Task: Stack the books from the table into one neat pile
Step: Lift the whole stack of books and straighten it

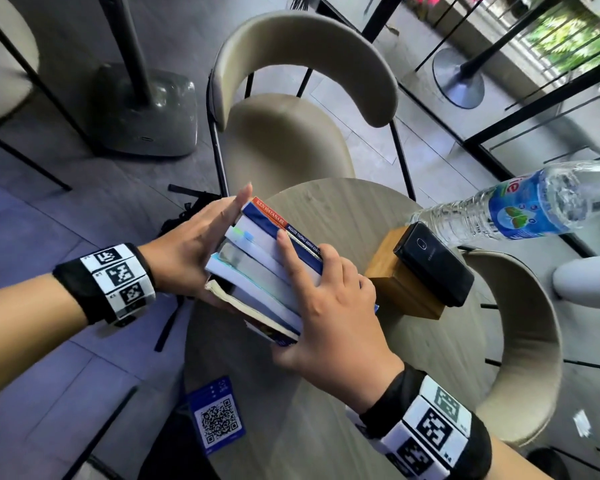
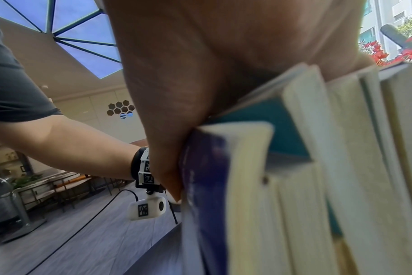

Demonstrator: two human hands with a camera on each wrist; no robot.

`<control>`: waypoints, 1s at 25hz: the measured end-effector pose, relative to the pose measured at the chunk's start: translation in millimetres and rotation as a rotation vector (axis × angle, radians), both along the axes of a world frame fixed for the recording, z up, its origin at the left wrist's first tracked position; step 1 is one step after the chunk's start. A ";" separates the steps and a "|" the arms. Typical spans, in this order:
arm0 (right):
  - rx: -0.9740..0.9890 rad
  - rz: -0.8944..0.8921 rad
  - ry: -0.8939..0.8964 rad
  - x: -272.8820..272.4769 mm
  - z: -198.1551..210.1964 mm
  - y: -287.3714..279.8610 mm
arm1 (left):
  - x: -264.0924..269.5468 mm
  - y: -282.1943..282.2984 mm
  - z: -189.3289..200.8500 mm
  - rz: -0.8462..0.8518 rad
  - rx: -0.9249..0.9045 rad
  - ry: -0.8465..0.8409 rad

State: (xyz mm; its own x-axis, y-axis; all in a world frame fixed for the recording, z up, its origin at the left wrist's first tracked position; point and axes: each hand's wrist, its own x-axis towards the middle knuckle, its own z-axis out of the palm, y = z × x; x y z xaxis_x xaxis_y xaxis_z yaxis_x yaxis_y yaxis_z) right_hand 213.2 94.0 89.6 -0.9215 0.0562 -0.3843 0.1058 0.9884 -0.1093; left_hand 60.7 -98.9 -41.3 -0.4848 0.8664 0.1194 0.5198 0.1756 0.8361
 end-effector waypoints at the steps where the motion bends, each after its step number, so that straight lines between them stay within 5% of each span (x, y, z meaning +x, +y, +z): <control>1: 0.002 0.000 0.000 -0.5 0.2 1.4 | -0.3 0.8 1.6 0.004 0.011 -0.022; 8: -0.078 0.011 0.057 12.9 5.0 24.2 | 10.4 8.1 27.1 0.036 -0.026 0.077; 17: -0.493 -0.039 0.381 95.7 -17.7 94.5 | 73.6 72.9 136.9 -0.059 -0.248 0.431; 25: -0.744 -0.131 0.525 141.7 -54.8 137.7 | 124.6 133.9 177.4 -0.166 -0.461 0.570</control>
State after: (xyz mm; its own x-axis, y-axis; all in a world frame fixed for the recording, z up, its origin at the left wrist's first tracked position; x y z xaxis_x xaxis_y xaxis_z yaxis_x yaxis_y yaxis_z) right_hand 354.9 231.7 34.8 -0.9917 0.0777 0.1025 -0.0312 0.6276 -0.7779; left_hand 185.3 35.0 136.1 -0.3145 0.9459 -0.0794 0.9006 0.3237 0.2901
